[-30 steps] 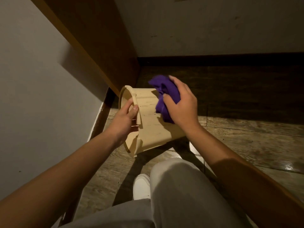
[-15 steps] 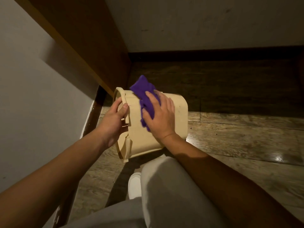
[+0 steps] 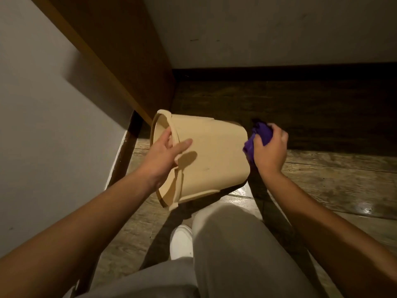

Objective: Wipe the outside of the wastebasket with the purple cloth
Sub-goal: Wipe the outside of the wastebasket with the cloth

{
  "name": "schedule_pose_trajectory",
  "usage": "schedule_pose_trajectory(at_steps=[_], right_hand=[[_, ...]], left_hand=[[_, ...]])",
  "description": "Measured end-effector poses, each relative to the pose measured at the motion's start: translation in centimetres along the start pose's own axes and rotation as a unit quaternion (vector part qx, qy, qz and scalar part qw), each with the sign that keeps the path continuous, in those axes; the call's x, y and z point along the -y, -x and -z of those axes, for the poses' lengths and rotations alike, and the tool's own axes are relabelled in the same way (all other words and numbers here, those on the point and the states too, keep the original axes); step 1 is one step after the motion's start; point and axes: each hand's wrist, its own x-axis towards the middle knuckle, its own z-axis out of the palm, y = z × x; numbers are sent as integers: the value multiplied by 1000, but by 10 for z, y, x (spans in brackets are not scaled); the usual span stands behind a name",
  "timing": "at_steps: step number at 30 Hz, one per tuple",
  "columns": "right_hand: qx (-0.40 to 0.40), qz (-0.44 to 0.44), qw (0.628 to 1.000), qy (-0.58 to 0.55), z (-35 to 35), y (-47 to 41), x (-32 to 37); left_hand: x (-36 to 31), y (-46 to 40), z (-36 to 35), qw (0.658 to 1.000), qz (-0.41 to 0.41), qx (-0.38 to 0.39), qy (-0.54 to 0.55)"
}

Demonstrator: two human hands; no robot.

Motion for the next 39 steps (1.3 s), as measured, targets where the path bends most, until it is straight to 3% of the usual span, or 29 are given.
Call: schedule_pose_trajectory(at_steps=[6, 8, 11, 14, 20, 27, 31, 35, 39], right_hand=[[60, 79, 982, -160, 5, 23, 73], [86, 109, 974, -181, 7, 37, 88], [108, 173, 960, -192, 7, 53, 109], [125, 211, 948, -201, 2, 55, 129], [174, 224, 943, -174, -23, 55, 137], [142, 250, 957, 32, -39, 62, 66], [181, 112, 969, 128, -30, 37, 17], [139, 51, 988, 44, -13, 27, 15], [142, 94, 977, -126, 1, 34, 77]], left_hand=[[14, 16, -14, 973, 34, 71, -216], [15, 15, -10, 960, 47, 54, -270], [12, 10, 6, 968, 49, 20, -245], [9, 11, 15, 976, 21, 40, -214], [13, 13, 8, 937, -6, 58, -344], [16, 6, 15, 962, 19, 25, -271], [11, 2, 22, 980, 8, -31, -196], [15, 3, 30, 987, 18, -8, -162], [25, 14, 26, 982, 27, 24, -185]])
